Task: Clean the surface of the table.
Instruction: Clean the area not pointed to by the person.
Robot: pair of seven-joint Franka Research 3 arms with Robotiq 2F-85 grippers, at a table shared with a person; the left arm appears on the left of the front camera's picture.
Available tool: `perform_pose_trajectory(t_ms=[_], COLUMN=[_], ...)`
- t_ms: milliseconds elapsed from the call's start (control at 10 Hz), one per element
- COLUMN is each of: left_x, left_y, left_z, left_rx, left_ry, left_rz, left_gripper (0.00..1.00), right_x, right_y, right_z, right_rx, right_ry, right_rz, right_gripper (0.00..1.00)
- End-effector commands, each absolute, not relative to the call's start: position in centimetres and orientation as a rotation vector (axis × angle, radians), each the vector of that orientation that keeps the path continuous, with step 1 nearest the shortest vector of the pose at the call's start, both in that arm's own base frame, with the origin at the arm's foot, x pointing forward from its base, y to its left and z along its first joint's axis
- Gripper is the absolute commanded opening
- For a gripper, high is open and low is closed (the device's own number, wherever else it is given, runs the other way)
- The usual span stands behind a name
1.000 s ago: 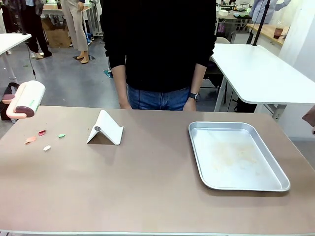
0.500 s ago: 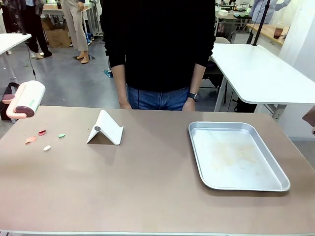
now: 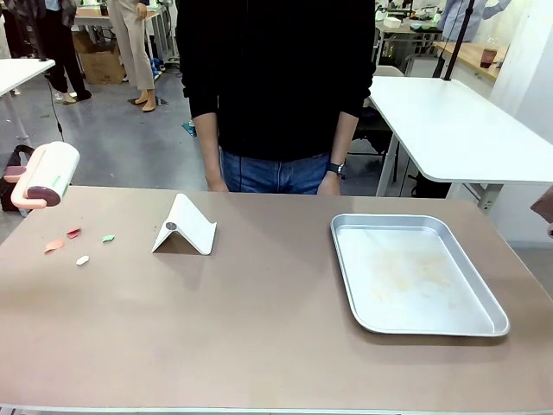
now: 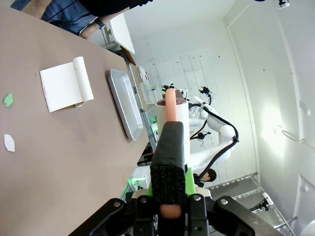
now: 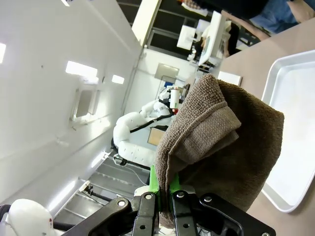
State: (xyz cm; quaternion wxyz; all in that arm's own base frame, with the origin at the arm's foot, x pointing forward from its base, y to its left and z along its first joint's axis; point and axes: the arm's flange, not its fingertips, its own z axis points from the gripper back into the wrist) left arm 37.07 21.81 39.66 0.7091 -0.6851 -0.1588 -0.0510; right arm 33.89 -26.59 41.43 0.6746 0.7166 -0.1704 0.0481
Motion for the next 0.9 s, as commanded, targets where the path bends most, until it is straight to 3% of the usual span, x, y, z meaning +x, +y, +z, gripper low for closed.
perform_pose_trajectory(t_ms=[0,100,200,800], left_x=[36.8,36.8,37.1,40.2], left_y=[21.8,21.8,21.8,27.3], left_z=[39.9,39.9,39.7,41.6], left_rx=[-1.534,-1.534,-1.521,-1.106], left_ry=[-0.358,-0.358,-0.352,-0.252], left_rz=[-0.134,-0.134,-0.113,-0.039], left_gripper=[0.00,0.00,0.23,0.23], right_x=[33.9,33.9,33.9,33.9], right_y=[-26.8,-26.8,-26.8,-26.8], right_z=[42.0,42.0,42.0,42.0], right_rx=[1.607,1.607,1.607,1.607], right_ry=[-0.379,-0.379,-0.379,-0.379], right_rz=[0.105,0.105,0.105,0.105], right_gripper=[0.08,0.08,0.08,0.08])
